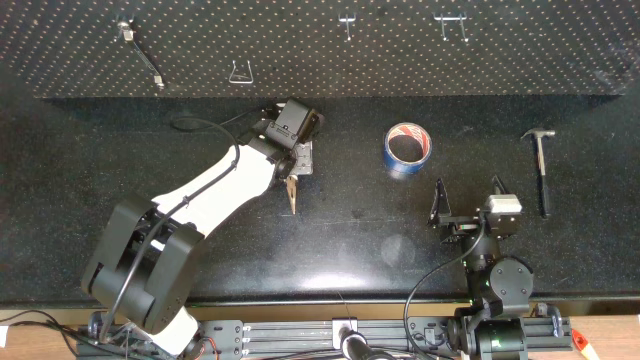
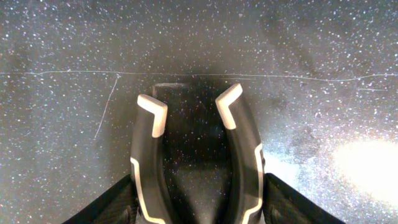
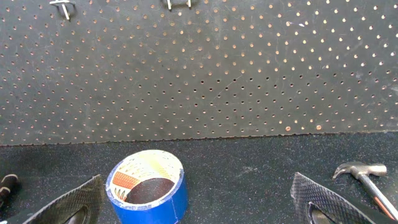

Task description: Place Tools Onto Pegboard

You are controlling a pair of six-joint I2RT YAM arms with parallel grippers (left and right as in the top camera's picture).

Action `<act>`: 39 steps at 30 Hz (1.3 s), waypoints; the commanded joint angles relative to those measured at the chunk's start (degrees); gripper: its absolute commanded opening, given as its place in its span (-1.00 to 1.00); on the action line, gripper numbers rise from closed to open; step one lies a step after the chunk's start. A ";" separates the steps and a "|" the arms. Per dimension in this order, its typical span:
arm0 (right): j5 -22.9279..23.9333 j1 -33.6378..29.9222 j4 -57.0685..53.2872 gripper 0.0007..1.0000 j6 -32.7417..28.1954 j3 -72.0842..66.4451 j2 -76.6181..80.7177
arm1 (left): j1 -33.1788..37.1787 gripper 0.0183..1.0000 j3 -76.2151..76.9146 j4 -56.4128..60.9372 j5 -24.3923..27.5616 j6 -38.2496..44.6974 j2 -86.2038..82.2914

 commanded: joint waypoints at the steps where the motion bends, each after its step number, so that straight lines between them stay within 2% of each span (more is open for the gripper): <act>1: -0.13 0.44 -0.15 0.95 -0.61 -0.24 -0.39 | -0.15 0.20 1.11 0.13 -0.83 -0.98 1.53; 3: -0.13 0.44 -0.17 0.95 -0.61 -0.24 -0.39 | -0.15 0.14 1.11 0.13 -0.83 -0.98 1.53; 16: -0.13 0.44 -0.17 0.95 -0.61 -0.24 -0.39 | -0.15 0.10 1.11 0.13 -0.83 -0.98 1.53; 17: -0.13 0.44 -0.15 0.95 -0.61 -0.24 -0.39 | -0.15 0.02 1.11 0.15 -0.83 -0.98 1.53; 26: -0.13 0.44 -0.17 0.95 -0.61 -0.24 -0.39 | -0.15 -0.06 1.11 0.15 -0.66 -0.98 1.53; 29: -0.13 0.44 -0.17 0.95 -0.61 -0.24 -0.39 | -0.15 -0.22 1.11 0.13 -0.63 -0.98 1.53; 31: -0.13 0.44 -0.15 0.95 -0.61 -0.24 -0.39 | -0.20 -0.60 1.11 0.09 -0.66 -0.96 1.51; 32: -0.13 0.44 -0.15 0.95 -0.61 -0.24 -0.39 | -0.20 -0.98 1.11 -0.39 -0.68 -0.96 1.29; 37: -0.13 0.44 -0.17 0.95 -0.61 -0.24 -0.39 | -1.03 -0.98 1.11 -6.40 -1.01 -0.04 -3.98; 39: -0.13 0.44 -0.17 0.95 -0.61 -0.24 -0.39 | -3.15 -0.98 1.11 -10.62 -5.03 0.74 -7.87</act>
